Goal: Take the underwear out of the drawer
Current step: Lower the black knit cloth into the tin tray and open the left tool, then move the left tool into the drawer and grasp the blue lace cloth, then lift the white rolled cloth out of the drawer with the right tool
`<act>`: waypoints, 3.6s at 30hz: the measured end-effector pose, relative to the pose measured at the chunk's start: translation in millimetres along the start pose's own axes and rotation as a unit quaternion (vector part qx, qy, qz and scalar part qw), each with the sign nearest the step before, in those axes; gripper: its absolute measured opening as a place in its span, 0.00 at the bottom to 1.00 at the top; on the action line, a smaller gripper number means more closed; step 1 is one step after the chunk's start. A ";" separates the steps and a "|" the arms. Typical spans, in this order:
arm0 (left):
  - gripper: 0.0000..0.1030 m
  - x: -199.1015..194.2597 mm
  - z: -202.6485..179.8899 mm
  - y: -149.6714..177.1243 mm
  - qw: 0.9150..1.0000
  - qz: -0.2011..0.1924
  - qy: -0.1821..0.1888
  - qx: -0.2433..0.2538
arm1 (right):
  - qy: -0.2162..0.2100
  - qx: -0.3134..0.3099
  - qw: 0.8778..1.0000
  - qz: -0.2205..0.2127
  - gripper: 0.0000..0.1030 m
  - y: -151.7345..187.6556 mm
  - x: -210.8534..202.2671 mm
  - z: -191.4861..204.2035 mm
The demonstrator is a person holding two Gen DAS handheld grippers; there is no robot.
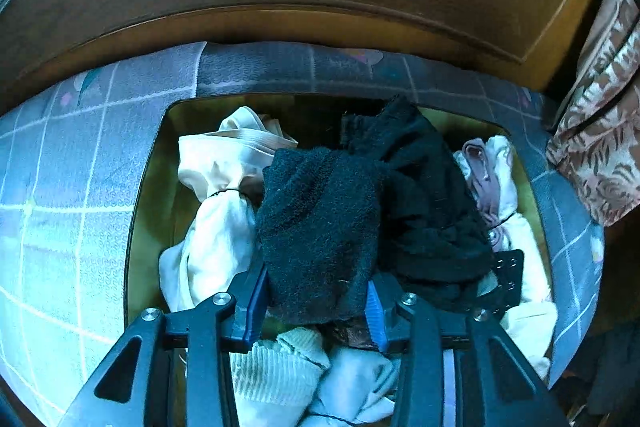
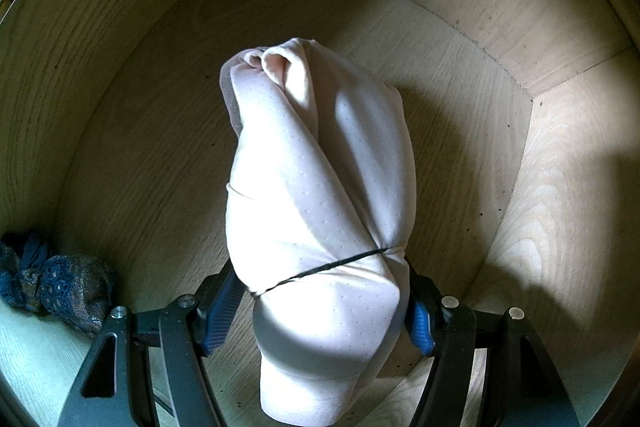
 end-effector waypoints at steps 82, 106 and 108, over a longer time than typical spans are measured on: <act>0.50 43.3 -104.8 449.9 0.921 0.258 -0.003 0.292 | -0.012 -0.047 0.999 -0.004 0.57 17.8 -32.3 -19.2; 0.50 53.2 -114.3 464.9 0.921 0.257 0.002 0.293 | -0.153 -0.036 0.980 -0.121 0.57 60.2 -204.8 -57.3; 0.50 53.3 -114.3 465.0 0.921 0.257 0.003 0.291 | -0.158 -0.035 0.977 -0.141 0.57 53.2 -231.9 -68.5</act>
Point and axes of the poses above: each gripper's, at about its wrist camera, not at the fingertips, and x roughly the way its jaws point, z to its left, y to its underside, the point moved 9 cm from there along x, roughly the way its jaws point, and after that the axes turned 5 degrees about -y, right-handed, at the moved point
